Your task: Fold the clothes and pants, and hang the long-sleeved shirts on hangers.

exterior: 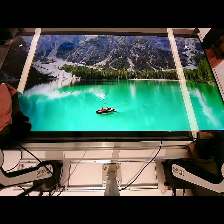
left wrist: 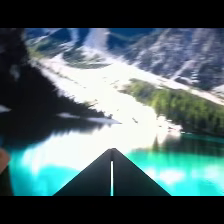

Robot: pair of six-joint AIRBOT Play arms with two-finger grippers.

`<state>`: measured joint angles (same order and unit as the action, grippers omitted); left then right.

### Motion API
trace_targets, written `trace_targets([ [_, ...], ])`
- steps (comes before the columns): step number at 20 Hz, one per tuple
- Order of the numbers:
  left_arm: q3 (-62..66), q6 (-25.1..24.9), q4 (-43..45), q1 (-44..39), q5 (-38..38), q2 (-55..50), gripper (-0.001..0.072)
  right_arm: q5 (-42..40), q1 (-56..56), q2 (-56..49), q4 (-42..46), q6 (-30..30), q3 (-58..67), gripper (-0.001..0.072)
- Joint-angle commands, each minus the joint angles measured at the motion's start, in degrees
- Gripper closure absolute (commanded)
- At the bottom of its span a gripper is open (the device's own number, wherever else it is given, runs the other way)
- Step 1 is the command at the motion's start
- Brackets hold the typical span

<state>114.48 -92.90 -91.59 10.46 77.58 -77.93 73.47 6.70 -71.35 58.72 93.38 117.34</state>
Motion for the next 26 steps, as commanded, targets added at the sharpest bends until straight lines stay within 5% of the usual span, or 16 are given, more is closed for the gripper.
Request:
trace_targets([
  [1, 0.00, 2.05, 1.38, 4.90, 1.51, -0.02, 0.0698, 0.02, 0.04, 0.02, -0.02, 0.02, -0.02, 0.0162],
  [26, -15.17, 2.05, 6.10, 11.78, 2.03, -1.90, 0.0698, -3.85, 0.04, -0.13, -1.09, 0.61, -0.02, 0.0162],
])
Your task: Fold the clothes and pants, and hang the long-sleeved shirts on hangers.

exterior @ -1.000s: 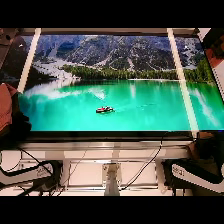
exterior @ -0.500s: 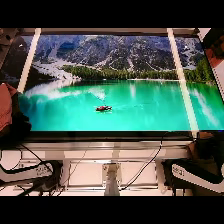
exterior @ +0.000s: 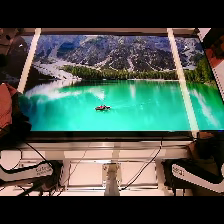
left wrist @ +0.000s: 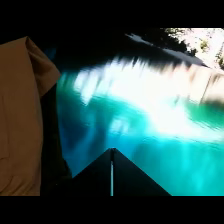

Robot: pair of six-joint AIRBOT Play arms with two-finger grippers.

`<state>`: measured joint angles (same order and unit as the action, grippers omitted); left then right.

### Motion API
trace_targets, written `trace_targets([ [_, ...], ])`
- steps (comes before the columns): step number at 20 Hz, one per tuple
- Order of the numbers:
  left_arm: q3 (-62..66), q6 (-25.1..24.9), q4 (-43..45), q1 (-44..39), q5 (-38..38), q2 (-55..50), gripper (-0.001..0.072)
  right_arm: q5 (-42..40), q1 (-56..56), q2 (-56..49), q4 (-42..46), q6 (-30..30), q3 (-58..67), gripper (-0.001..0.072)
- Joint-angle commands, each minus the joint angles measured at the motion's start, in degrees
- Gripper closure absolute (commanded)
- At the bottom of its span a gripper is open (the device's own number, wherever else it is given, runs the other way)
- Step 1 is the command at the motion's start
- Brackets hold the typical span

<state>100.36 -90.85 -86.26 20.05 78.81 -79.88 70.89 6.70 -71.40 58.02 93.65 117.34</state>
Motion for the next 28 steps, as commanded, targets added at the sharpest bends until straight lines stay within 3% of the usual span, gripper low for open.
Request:
trace_targets([
  [1, -1.05, 0.02, 0.76, 3.30, 0.79, 0.22, 0.0699, -1.25, 0.04, -0.09, -0.37, 0.31, -0.02, 0.0161],
  [9, -1.05, 1.75, -0.55, 12.98, -1.92, 0.85, 0.0699, -1.46, 0.04, -0.09, -0.11, 0.33, -0.02, 0.0162],
  [18, -1.38, 1.55, -1.36, 14.14, -2.29, -0.74, 0.0698, 0.55, 0.04, -0.22, 0.33, 0.07, -0.15, 0.0162],
  [19, -1.86, 0.96, -1.38, 14.36, -2.25, -1.40, 0.0671, 1.86, 0.04, -0.46, 0.39, 0.04, -0.15, 0.0162],
  [20, -2.43, 0.20, -1.57, 14.73, -2.25, -1.99, 0.0543, 3.32, 0.04, -0.83, 0.44, -0.07, -0.15, 0.0161],
  [21, -3.28, 0.20, -1.81, 15.08, -2.21, -2.60, 0.0348, 4.33, 0.04, -1.29, 0.44, -0.07, -0.17, 0.0160],
  [22, -4.07, 0.20, -1.84, 15.61, -1.84, -3.26, 0.0255, 4.66, 0.04, -1.66, 0.37, -0.04, -0.52, 0.0160],
  [28, -12.24, 0.20, 1.55, 18.25, -1.03, -5.66, 0.0255, 8.52, 0.04, -4.50, 0.17, 0.24, -2.62, 0.0159],
])
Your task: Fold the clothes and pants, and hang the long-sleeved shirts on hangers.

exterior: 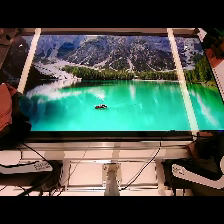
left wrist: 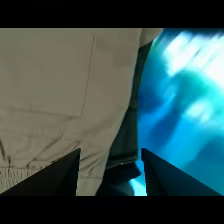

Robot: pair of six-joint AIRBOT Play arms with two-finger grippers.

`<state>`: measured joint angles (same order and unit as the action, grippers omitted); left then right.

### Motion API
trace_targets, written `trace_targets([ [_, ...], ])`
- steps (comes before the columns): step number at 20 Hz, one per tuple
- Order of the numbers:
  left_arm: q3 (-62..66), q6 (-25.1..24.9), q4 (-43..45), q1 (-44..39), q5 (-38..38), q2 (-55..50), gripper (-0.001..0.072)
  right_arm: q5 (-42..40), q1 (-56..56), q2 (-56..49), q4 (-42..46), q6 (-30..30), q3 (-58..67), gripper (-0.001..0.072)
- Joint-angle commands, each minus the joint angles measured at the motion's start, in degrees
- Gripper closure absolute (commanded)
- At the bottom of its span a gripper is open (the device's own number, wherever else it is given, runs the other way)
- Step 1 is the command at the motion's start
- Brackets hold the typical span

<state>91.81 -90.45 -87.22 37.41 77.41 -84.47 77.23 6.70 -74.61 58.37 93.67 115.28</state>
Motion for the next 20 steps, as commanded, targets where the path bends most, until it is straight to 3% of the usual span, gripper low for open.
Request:
trace_targets([
  [1, -5.22, -0.20, 4.39, 0.83, 0.15, -1.57, 0.0255, 2.14, 0.04, -1.66, -0.48, 0.24, -0.59, 0.0159],
  [8, -6.73, -1.16, 6.56, -5.68, -3.63, -6.95, 0.0256, 0.90, 0.04, -2.86, -0.92, 0.11, -0.59, 0.0159],
  [10, -6.73, -1.88, 15.41, -9.97, -3.69, -8.31, 0.0269, 0.81, 0.04, -3.34, -0.98, 0.11, -0.59, 0.0159],
  [13, -6.73, 4.02, 30.53, -14.67, -0.02, -11.54, 0.0269, 0.79, 0.04, -3.87, -1.05, 0.13, -0.59, 0.0159],
  [18, -6.73, 4.79, 34.32, -15.65, 2.99, -14.23, 0.0269, -0.17, 0.04, -4.13, -1.07, 0.11, -0.59, 0.0160],
  [19, -6.73, 4.79, 34.93, -15.63, 2.99, -14.23, 0.0290, -0.26, 0.04, -4.26, -1.18, 0.13, -0.59, 0.0160],
  [20, -6.73, 4.79, 35.15, -15.52, 2.99, -14.23, 0.0378, -0.22, 0.04, -4.39, -1.16, 0.13, -0.59, 0.0160],
])
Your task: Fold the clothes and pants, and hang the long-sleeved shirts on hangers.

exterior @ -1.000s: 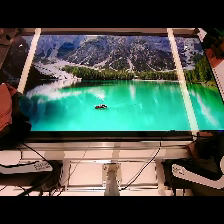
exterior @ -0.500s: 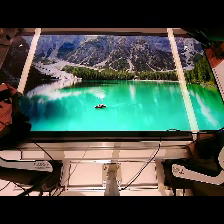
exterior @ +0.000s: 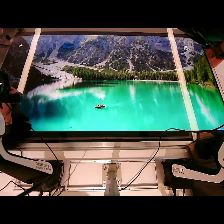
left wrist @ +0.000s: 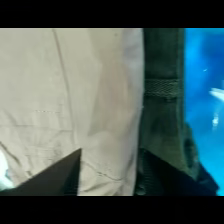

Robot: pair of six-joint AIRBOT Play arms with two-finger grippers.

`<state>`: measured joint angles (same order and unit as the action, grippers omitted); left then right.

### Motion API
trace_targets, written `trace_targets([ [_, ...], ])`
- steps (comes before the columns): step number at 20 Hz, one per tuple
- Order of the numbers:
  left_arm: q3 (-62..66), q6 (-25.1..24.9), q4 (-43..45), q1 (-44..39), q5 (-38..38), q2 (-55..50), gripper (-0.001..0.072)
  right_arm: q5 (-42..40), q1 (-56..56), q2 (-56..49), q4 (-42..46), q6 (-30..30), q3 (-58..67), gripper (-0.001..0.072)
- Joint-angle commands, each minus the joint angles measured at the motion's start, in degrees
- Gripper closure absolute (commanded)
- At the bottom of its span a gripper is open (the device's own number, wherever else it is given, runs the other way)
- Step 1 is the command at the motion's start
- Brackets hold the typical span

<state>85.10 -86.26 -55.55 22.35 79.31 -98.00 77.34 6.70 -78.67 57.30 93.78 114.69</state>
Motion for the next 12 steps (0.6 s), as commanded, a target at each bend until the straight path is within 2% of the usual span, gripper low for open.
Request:
trace_targets([
  [1, -0.02, 0.57, 3.48, -0.46, 1.07, -0.70, 0.0499, -0.33, 0.04, -0.42, -0.13, 0.02, 0.00, 0.0160],
  [2, -0.02, 0.59, 3.43, -0.46, 1.07, -0.70, 0.0619, -0.33, 0.04, -0.44, -0.11, 0.02, 0.00, 0.0160],
  [3, -0.02, 0.57, 3.43, -0.48, 0.92, -0.74, 0.0669, -0.33, 0.04, -0.44, -0.13, 0.02, 0.00, 0.0160],
  [8, 0.02, 0.61, 1.01, -0.11, 0.83, -0.81, 0.0699, -0.22, 0.04, -0.44, -0.13, 0.02, 0.00, 0.0161],
  [11, 0.33, 0.61, -3.26, -1.79, -2.16, 3.34, 0.0701, -0.42, 0.04, -0.44, -0.11, 0.02, 0.00, 0.0165],
  [12, 0.63, 0.61, -5.33, -2.69, -3.78, 5.79, 0.0701, -0.39, 0.04, -0.44, -0.11, 0.02, 0.00, 0.0197],
])
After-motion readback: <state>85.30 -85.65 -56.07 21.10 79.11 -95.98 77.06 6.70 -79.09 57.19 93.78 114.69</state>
